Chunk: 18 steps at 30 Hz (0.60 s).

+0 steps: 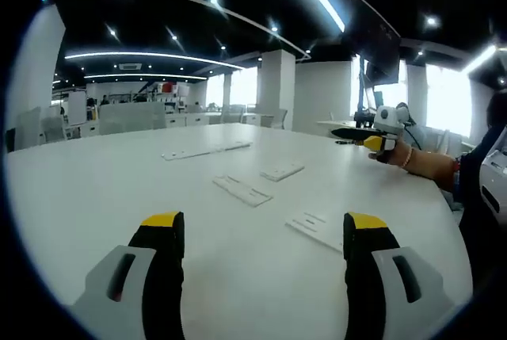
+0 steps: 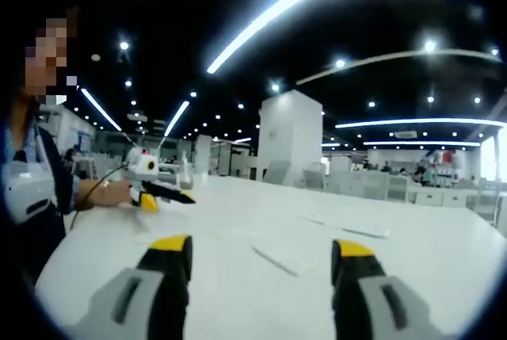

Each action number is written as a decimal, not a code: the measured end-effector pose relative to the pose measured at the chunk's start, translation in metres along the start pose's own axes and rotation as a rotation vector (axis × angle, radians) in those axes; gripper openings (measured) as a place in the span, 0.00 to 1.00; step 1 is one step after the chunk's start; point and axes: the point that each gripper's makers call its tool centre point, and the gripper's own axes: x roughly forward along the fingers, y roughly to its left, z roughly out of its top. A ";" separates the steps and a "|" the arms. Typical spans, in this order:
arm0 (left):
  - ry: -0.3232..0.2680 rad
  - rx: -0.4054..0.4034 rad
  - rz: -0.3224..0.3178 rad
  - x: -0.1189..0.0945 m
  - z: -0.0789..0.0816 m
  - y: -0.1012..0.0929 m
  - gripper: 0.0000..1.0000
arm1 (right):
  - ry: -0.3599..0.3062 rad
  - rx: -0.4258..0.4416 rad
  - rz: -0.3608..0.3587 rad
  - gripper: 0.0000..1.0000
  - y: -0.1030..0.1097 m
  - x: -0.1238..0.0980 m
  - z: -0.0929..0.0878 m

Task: Locate the socket holder cover, grip the socket holder cover, clip it into the socket holder slot.

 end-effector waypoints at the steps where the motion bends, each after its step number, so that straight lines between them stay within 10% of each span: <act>1: -0.004 -0.003 0.001 0.000 0.000 0.000 0.82 | 0.013 0.002 0.001 0.77 -0.001 0.001 -0.003; 18: -0.152 0.077 0.081 -0.004 0.026 0.008 0.85 | 0.024 0.029 -0.012 0.77 -0.003 -0.003 -0.005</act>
